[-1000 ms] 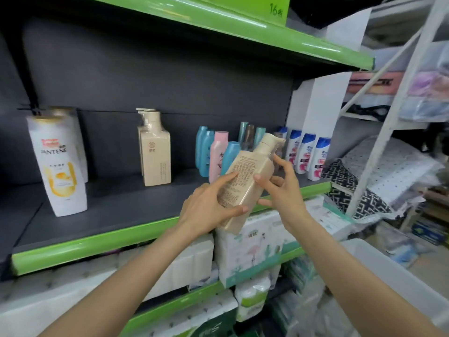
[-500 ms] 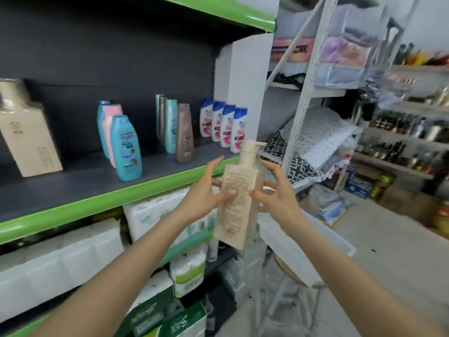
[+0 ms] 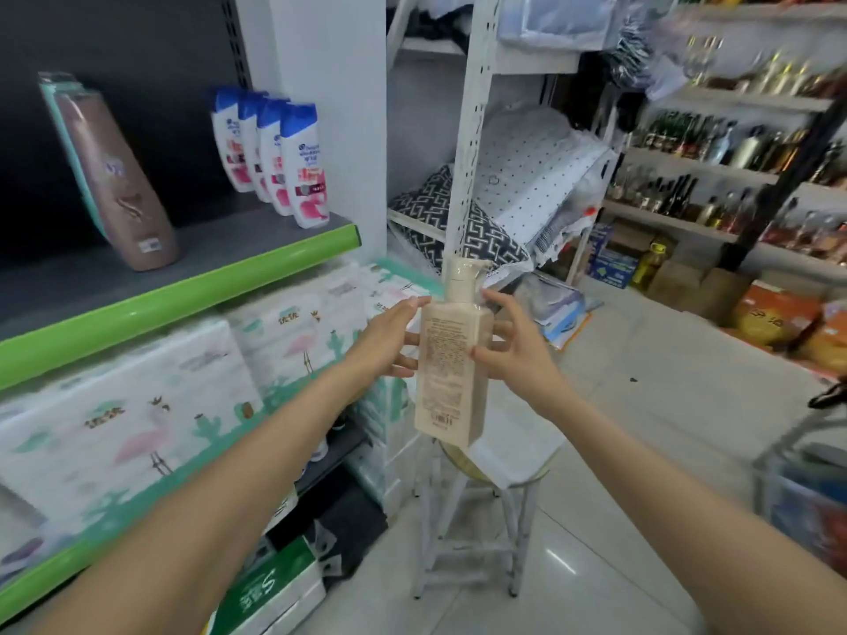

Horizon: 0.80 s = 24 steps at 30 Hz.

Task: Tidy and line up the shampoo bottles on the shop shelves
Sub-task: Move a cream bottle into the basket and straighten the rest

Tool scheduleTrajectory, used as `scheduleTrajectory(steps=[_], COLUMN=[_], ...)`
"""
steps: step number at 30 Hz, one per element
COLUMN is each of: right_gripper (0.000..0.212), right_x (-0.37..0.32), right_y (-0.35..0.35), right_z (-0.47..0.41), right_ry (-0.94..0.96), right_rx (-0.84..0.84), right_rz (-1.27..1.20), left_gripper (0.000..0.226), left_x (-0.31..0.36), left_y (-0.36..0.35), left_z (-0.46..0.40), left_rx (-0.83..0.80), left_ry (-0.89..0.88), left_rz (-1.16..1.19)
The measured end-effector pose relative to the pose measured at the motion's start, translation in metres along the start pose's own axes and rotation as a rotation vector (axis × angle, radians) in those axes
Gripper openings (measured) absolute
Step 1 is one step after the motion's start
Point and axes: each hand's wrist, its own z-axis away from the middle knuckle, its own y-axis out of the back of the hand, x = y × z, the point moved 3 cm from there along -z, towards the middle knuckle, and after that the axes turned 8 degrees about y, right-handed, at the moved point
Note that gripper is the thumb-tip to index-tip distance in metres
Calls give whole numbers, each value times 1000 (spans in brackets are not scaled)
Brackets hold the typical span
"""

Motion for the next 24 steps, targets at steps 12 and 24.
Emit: scheduleTrajectory(steps=[12, 24], right_gripper=[48, 42], right_x=[135, 244], right_y=[42, 38], right_z=[-101, -141], right_ry=[-214, -336], right_rx=[50, -37], right_rz=[39, 85], left_gripper=[16, 35], left_x=[-29, -91], left_y=[-60, -107], left_z=[-188, -270], left_rx=[-88, -2], left_ry=[67, 259], left_rz=[1, -45])
